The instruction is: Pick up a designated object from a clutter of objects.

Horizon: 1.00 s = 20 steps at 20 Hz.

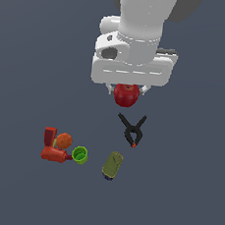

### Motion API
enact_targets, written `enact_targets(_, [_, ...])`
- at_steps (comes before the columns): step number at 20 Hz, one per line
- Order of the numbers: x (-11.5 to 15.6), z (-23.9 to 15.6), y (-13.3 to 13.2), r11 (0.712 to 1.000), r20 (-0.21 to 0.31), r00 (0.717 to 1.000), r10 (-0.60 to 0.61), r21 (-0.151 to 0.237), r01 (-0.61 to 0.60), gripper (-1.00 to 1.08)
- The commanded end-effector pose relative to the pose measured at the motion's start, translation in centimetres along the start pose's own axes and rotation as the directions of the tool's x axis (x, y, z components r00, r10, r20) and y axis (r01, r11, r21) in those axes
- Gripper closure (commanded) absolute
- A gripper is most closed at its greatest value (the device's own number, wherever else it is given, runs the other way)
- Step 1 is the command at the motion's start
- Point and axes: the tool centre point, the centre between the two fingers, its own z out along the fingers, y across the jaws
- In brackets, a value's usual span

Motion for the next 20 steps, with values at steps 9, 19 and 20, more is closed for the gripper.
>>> enact_targets(9, [1.0,-7.9,-3.0,1.0,-0.002,1.0,0.0,0.001,0.0,1.08])
enact_targets(19, [1.5,-10.1,-3.8,1.0,-0.002,1.0,0.0,0.002,0.0,1.08])
enact_targets(20, [1.5,-10.1,-3.8,1.0,-0.002,1.0,0.0,0.002,0.0,1.08])
